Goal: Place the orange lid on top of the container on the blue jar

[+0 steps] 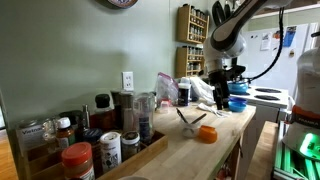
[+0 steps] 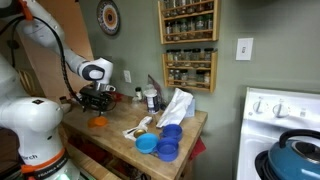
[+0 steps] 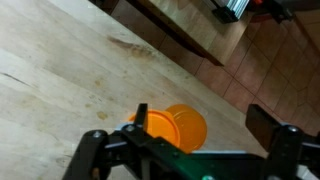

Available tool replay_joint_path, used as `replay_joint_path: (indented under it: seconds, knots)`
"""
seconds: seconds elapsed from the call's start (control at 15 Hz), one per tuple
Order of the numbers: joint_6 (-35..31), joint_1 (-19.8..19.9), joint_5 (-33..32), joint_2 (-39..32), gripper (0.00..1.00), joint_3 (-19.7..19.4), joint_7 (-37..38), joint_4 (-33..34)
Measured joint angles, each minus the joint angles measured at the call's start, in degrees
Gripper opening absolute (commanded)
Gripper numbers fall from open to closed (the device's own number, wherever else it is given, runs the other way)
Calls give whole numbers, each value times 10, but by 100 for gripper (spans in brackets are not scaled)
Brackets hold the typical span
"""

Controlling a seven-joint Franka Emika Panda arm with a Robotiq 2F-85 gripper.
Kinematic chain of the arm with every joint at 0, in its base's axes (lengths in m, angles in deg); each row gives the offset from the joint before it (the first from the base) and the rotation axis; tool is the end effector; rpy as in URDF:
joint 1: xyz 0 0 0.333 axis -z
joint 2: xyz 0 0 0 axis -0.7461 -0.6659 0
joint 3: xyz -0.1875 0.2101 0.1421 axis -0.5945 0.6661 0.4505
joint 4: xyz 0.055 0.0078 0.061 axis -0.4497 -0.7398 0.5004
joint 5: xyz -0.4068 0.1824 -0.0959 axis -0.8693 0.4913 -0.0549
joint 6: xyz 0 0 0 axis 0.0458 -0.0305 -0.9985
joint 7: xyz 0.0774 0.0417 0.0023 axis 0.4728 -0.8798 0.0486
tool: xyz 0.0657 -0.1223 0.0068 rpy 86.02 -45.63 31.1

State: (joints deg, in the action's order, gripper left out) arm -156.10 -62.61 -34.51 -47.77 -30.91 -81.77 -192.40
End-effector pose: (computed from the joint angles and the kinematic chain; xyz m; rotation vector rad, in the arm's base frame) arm 0.3569 0.1400 0.2006 -2.6159 -0.8761 0.3473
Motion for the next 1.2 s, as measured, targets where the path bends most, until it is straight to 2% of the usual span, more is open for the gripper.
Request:
replay_joint_path:
  seconds: [0.27,0.6,0.73,0.87,1.2]
  knots:
    - [-44,-11,11,-9,100,0,-114,0]
    - [-48,-10,12,-10,100,0,-120,1]
    - [-82,-8,12,-19,100,0,-116,1]
    - [-117,-8,19,-42,100,0,-116,4]
    - [-120,-10,36,-118,100,13,-134,45]
